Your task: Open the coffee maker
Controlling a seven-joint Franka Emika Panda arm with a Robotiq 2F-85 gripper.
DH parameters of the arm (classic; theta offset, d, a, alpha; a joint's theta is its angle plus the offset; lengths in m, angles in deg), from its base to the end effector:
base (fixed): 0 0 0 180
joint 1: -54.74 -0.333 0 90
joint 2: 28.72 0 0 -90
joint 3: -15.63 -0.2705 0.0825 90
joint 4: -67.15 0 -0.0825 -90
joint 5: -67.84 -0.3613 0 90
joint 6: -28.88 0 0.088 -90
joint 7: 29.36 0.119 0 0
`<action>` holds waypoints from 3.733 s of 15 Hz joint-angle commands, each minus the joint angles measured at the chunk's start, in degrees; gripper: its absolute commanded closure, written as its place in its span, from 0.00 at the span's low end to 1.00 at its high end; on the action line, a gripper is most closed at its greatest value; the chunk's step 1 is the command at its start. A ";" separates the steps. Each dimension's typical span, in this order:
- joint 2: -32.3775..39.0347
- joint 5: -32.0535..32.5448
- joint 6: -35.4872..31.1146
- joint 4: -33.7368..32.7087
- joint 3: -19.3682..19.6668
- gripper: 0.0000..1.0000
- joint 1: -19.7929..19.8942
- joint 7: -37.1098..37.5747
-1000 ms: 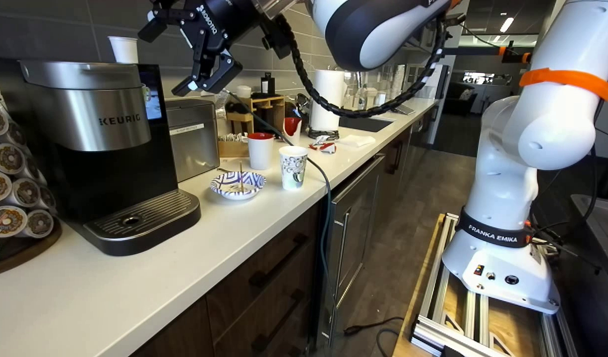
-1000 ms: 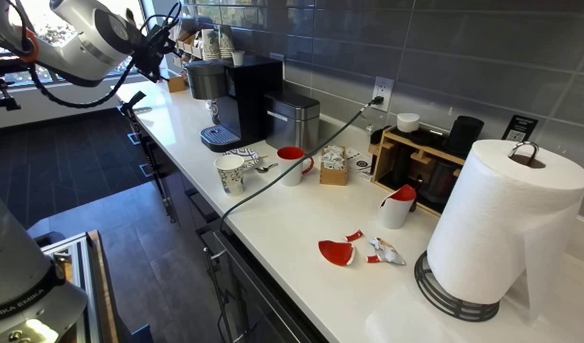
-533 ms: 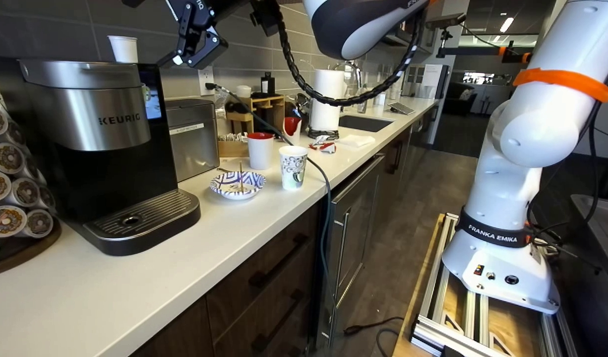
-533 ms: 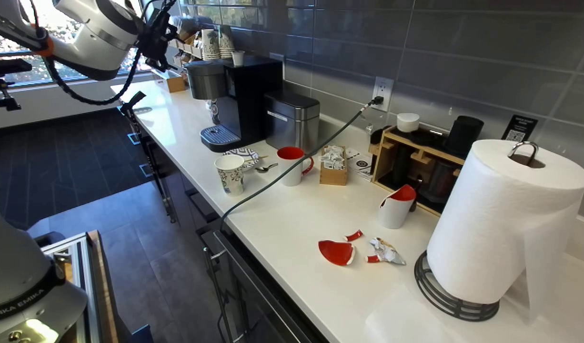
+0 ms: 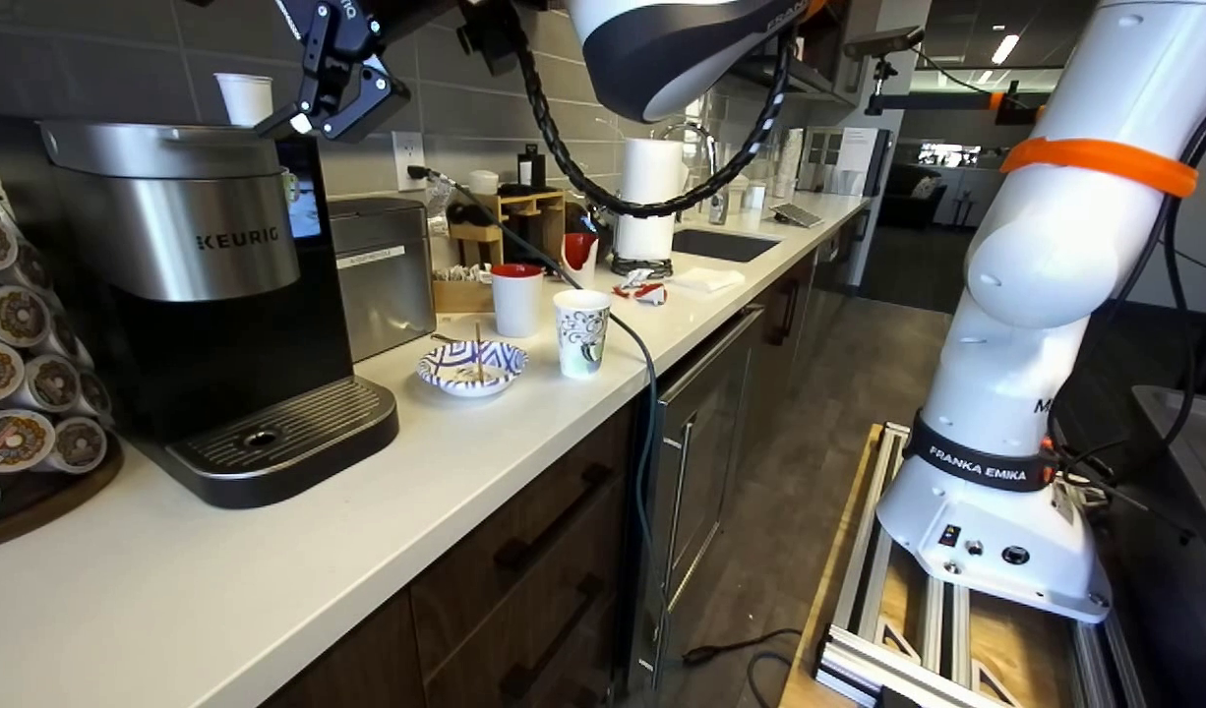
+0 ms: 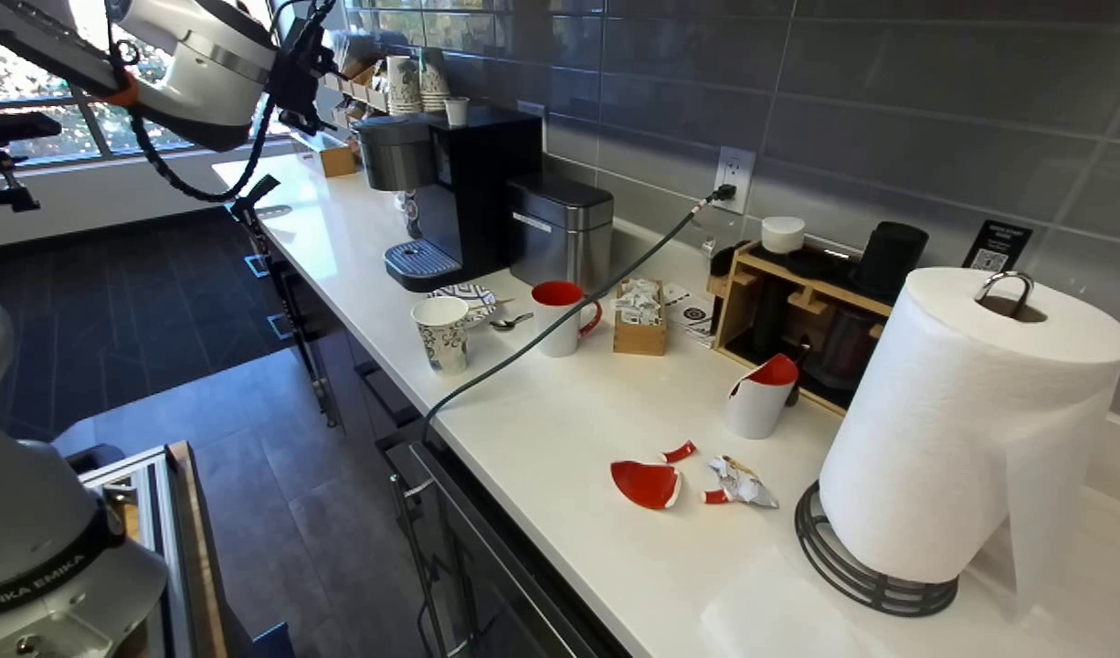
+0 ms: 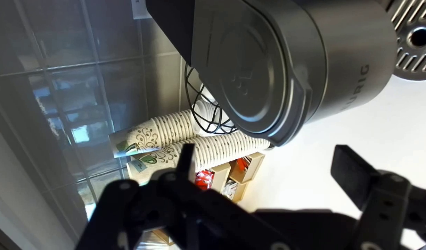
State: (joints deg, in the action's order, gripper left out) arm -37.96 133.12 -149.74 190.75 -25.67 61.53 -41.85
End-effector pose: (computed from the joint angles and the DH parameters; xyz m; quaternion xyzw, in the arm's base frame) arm 0.3882 0.3776 0.4917 0.4588 0.7181 0.4629 0.2441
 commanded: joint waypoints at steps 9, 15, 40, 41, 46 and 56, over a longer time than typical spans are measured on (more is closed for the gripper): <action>11.45 23.50 2.98 -10.29 -3.82 0.00 3.29 17.16; 7.27 37.79 8.32 -11.77 -4.54 0.00 1.97 33.63; -4.02 44.85 -0.15 -1.10 -1.42 0.00 1.31 51.40; -2.02 47.98 -0.99 -5.00 -1.64 0.00 -0.38 52.75; -0.95 48.41 0.91 -4.92 -1.68 0.00 0.30 51.87; 0.92 44.59 9.21 -4.44 -3.00 0.00 1.89 44.89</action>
State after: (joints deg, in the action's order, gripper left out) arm -37.79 179.59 -143.43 186.73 -27.50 63.37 5.44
